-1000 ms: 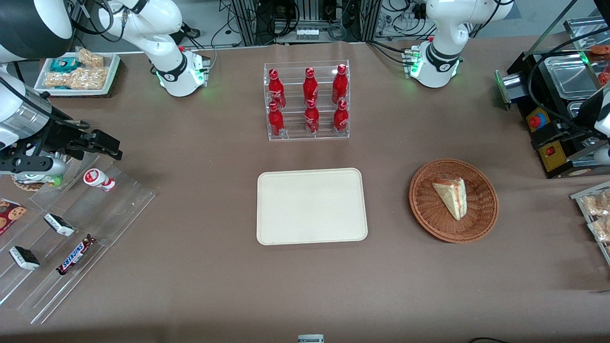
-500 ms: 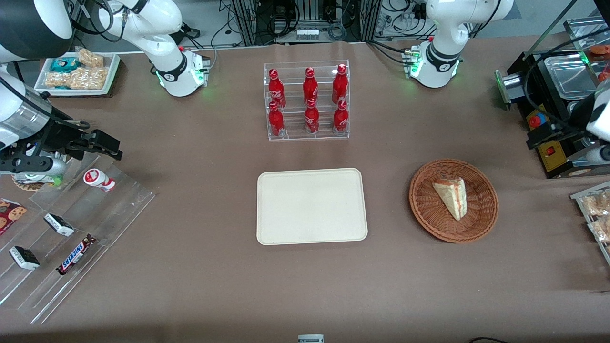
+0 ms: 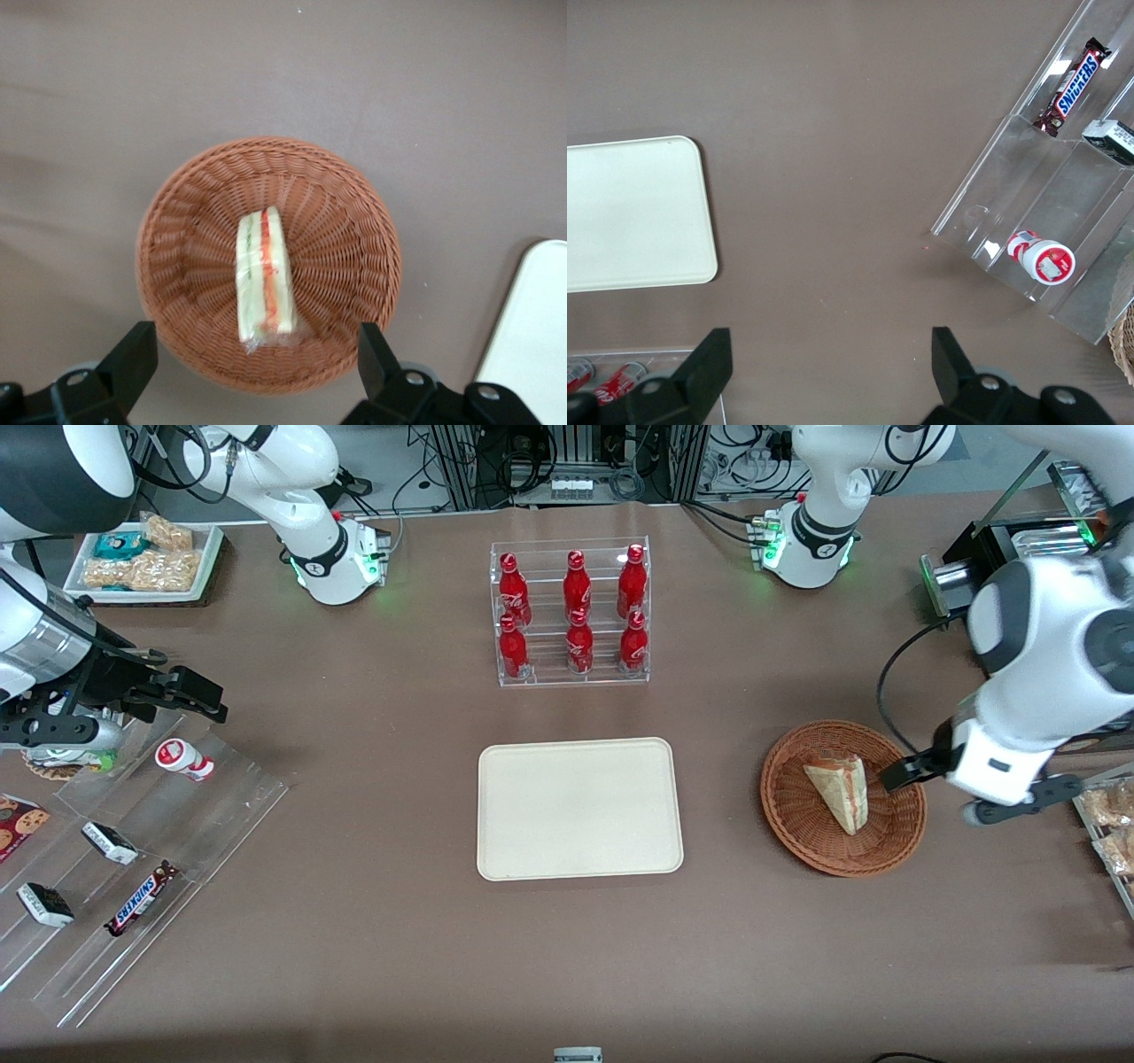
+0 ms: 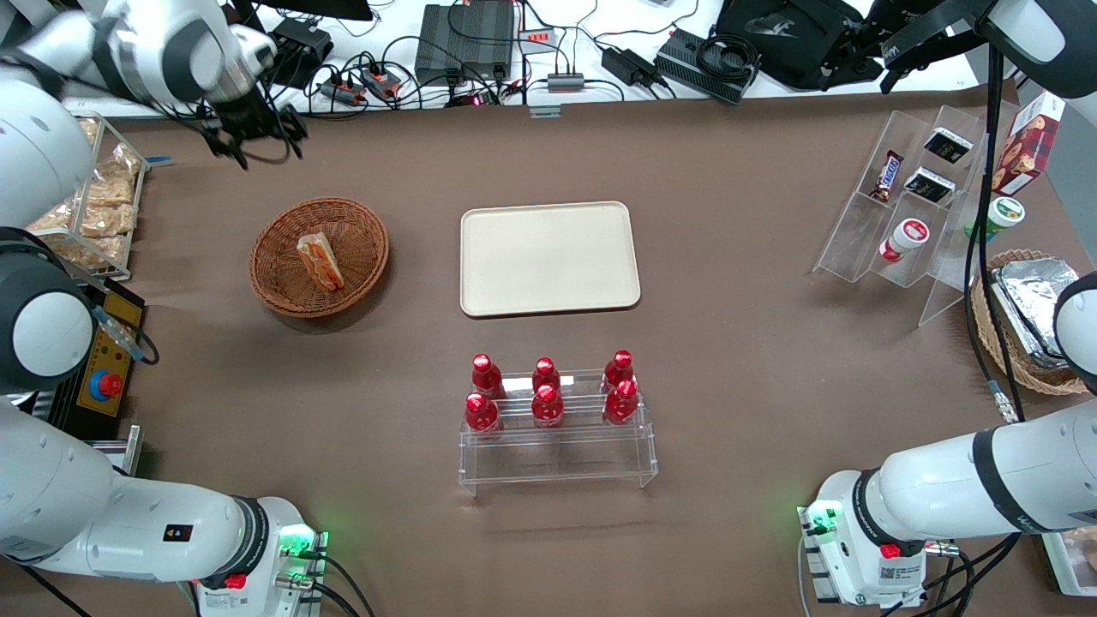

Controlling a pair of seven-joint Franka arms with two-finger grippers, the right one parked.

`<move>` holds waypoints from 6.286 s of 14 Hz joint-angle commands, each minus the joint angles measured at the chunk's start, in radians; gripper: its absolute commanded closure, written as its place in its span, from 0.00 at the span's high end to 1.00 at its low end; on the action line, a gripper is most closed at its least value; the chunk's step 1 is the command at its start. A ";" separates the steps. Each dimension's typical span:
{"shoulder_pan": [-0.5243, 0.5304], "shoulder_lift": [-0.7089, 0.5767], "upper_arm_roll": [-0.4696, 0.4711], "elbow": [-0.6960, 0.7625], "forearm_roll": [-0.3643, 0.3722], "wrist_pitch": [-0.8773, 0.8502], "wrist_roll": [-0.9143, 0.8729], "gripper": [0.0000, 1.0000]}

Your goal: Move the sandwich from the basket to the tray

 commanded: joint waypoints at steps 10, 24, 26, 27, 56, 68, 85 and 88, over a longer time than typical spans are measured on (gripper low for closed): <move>-0.007 -0.058 0.012 -0.426 -0.009 0.440 -0.099 1.00; -0.013 0.047 0.004 -0.348 -0.010 0.455 -0.160 0.00; -0.015 0.013 -0.047 -0.237 -0.010 0.288 -0.160 0.00; -0.015 0.007 -0.080 -0.154 -0.010 0.181 -0.159 0.00; -0.374 0.345 -0.236 0.440 0.255 0.004 -0.636 1.00; 0.139 -0.144 -0.233 0.210 0.018 -0.400 0.062 1.00; 0.129 -0.168 -0.008 0.298 -0.044 -0.547 0.291 1.00; 0.221 -0.183 -0.103 0.296 -0.013 -0.558 0.292 1.00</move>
